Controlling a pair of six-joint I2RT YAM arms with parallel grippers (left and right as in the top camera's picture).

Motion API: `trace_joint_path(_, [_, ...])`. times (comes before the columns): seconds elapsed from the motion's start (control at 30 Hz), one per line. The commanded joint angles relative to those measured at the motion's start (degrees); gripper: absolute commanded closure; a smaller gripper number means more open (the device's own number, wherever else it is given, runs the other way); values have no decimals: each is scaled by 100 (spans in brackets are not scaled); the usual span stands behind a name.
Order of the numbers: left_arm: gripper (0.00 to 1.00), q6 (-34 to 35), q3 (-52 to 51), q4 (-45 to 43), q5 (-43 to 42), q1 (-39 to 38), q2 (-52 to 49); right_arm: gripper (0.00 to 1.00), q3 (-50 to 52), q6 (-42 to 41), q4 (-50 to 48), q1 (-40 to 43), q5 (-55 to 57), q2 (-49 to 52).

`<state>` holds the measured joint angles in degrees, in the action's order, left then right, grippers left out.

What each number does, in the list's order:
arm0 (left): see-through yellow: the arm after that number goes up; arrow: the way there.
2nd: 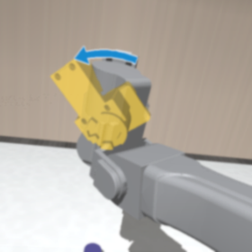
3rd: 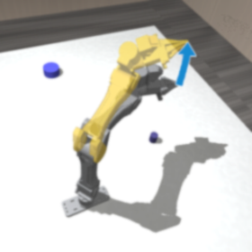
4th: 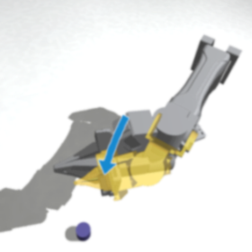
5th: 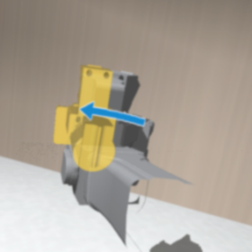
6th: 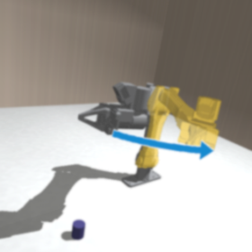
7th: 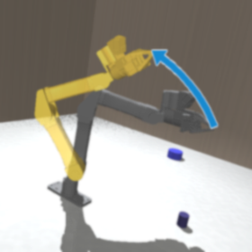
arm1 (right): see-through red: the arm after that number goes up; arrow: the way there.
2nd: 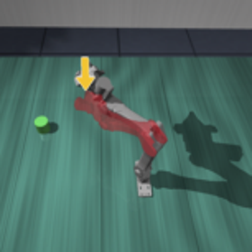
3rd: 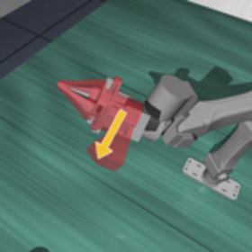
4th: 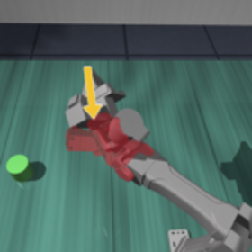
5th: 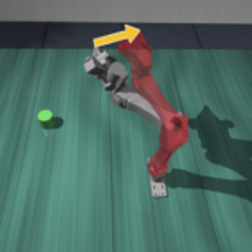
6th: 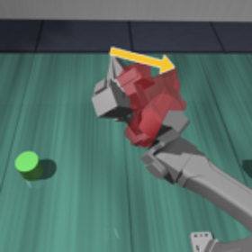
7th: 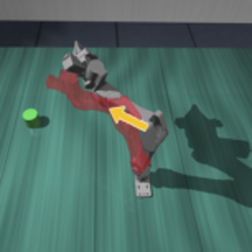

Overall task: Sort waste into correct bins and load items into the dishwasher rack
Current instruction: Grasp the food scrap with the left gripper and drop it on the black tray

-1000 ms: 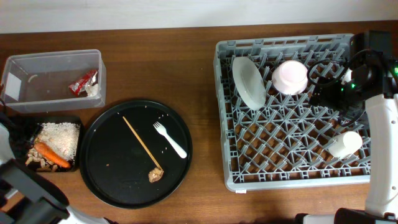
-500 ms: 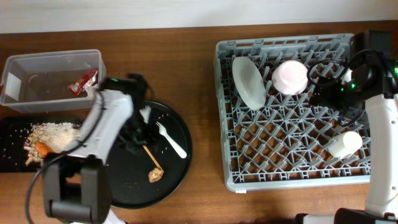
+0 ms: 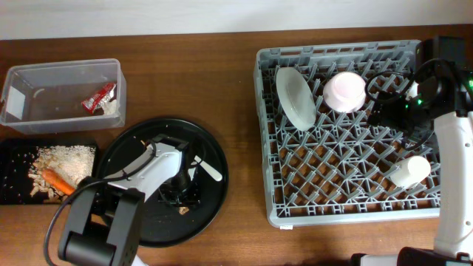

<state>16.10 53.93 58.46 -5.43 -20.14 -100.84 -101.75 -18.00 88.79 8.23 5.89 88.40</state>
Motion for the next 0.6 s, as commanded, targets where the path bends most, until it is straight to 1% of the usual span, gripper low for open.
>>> trace_joint_path(0.0, [88, -31, -4, -179, -98, 13, -48, 4, 24, -20, 28, 4, 13, 4])
trace_joint_path(0.07, [96, -33, 188, -35, -50, 24, -17, 4, 24, -17, 39, 4, 13, 4])
trace_joint_path(0.17, [96, -31, 581, 352, 415, 142, 155, 4, 24, -17, 39, 4, 15, 4])
trace_joint_path(0.23, [96, -28, 1003, 688, 776, 560, 590, 4, 24, -17, 39, 4, 31, 4])
trace_joint_path(0.27, [96, -28, 1141, 715, 787, 885, 844, 4, 24, -17, 39, 4, 35, 4])
trace_joint_path(0.33, [96, -26, 1340, 612, 813, 1808, 1351, 4, 24, -20, 39, 4, 33, 4])
trace_joint_path(0.4, [95, 289, 1351, 184, 850, 3093, 1637, 4, 24, -20, 39, 4, 33, 4])
trace_joint_path(0.47, [95, 715, 1351, -201, 846, 4159, 1574, 4, 24, -20, 44, 4, 33, 4])
trace_joint_path(0.5, [95, 772, 1351, -420, 848, 4623, 1513, 4, 24, -20, 46, 4, 33, 4])
trace_joint_path(0.57, [94, 769, 1351, -793, 890, 5222, 1360, 4, 24, -20, 42, 4, 33, 4])
